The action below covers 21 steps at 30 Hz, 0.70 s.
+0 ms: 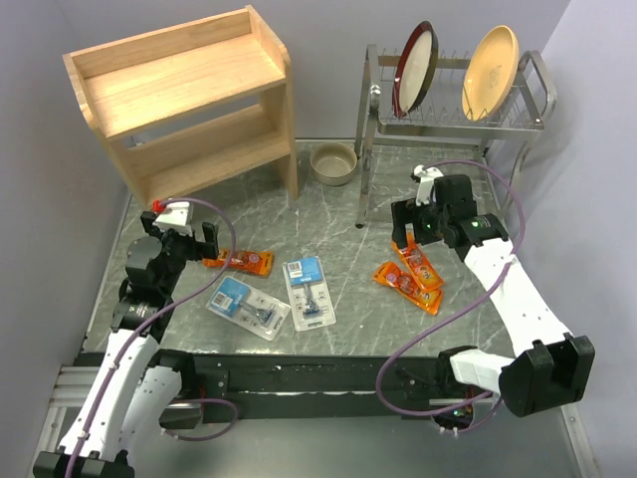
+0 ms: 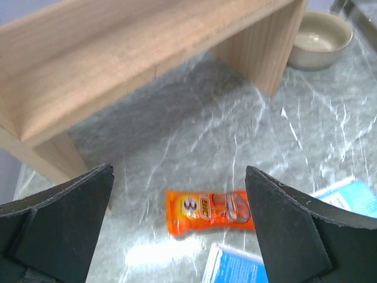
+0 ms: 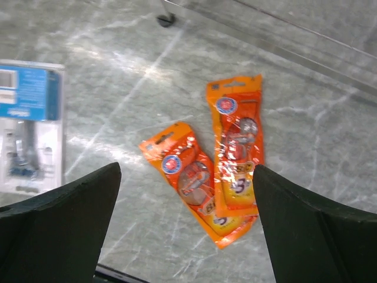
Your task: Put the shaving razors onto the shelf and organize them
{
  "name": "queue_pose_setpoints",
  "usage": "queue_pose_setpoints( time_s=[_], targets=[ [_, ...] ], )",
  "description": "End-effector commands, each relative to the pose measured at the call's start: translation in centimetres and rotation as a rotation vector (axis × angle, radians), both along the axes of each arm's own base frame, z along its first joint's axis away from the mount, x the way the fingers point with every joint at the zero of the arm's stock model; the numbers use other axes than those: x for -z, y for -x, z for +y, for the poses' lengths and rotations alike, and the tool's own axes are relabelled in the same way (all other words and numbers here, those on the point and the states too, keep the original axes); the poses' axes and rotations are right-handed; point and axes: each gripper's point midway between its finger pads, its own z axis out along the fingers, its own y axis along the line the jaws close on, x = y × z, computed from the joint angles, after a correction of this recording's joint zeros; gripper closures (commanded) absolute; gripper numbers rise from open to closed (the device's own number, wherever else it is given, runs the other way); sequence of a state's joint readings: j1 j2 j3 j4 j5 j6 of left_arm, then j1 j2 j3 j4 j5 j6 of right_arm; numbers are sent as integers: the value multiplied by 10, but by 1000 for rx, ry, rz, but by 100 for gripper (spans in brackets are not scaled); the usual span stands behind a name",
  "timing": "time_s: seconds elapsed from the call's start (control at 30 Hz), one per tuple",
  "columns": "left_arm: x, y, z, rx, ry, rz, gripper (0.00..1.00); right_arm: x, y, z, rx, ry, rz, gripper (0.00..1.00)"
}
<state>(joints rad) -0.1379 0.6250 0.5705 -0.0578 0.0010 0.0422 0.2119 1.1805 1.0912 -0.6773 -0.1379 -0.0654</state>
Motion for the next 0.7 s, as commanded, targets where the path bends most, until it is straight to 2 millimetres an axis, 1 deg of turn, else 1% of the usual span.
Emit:
queue_pose_setpoints(
  time_s=[0.0, 0.03, 0.07, 0.1, 0.13, 0.17, 0.2, 0.23, 0.27, 0.3, 0.33, 0.37, 0.4, 0.43, 0.47, 0.5, 0.53, 0.57, 0.6, 0.63, 0.67],
  targets=[
    [-31, 5, -5, 45, -7, -33, 0, -66, -11, 46, -176, -141, -134, 0],
    [-36, 7, -12, 88, -5, -39, 1, -94, -12, 58, -241, -173, -192, 0],
    [-46, 8, -13, 96, -11, -63, 0, -103, -11, 70, -326, -195, -209, 0],
    [-49, 7, -13, 93, -12, -72, 1, -120, -5, 90, -421, -256, -238, 0],
    [-53, 6, -10, 77, -13, -81, 0, -137, -6, 101, -475, -282, -277, 0],
    [-58, 6, -7, 61, -12, -88, 1, -147, -6, 109, -489, -313, -298, 0],
    [-61, 5, -5, 50, -9, -92, 0, -162, -7, 125, -529, -335, -354, 0],
    [-63, 5, -4, 39, 0, -89, 1, -171, -12, 134, -541, -341, -379, 0],
    [-66, 8, -5, 47, 6, -62, 1, -179, -15, 144, -554, -346, -405, 0],
    [-69, 9, -7, 66, 13, -44, 1, -194, -16, 156, -559, -339, -445, 0],
    [-86, 15, -15, 116, 26, -51, 3, -191, -23, 165, -559, -330, -440, 0],
    [-88, 19, -10, 100, 36, -38, 5, -199, -30, 170, -540, -330, -475, 0],
    [-95, 21, -6, 80, 43, -54, 5, -202, -36, 174, -523, -327, -492, 0],
    [-104, 27, -1, 54, 52, -82, 6, -196, -45, 180, -488, -310, -493, 1],
    [-109, 27, 18, -45, 48, -97, 7, -200, -53, 183, -464, -316, -514, 2],
    [-112, 28, 26, -96, 84, -102, 6, -204, -60, 186, -448, -319, -528, 4],
    [-114, 29, 41, -179, 92, -106, 6, -195, -72, 191, -431, -312, -513, 5],
    [-116, 30, 56, -253, 96, -114, 7, -198, -77, 197, -426, -335, -521, 7],
    [-117, 30, 66, -308, 99, -126, 8, -205, -82, 202, -438, -353, -537, 9],
    [-120, 33, 74, -341, 95, -143, 9, -194, -91, 211, -450, -355, -514, 11],
    [-117, 34, 77, -352, 96, -147, 10, -199, -97, 216, -457, -365, -536, 13]
  ],
)
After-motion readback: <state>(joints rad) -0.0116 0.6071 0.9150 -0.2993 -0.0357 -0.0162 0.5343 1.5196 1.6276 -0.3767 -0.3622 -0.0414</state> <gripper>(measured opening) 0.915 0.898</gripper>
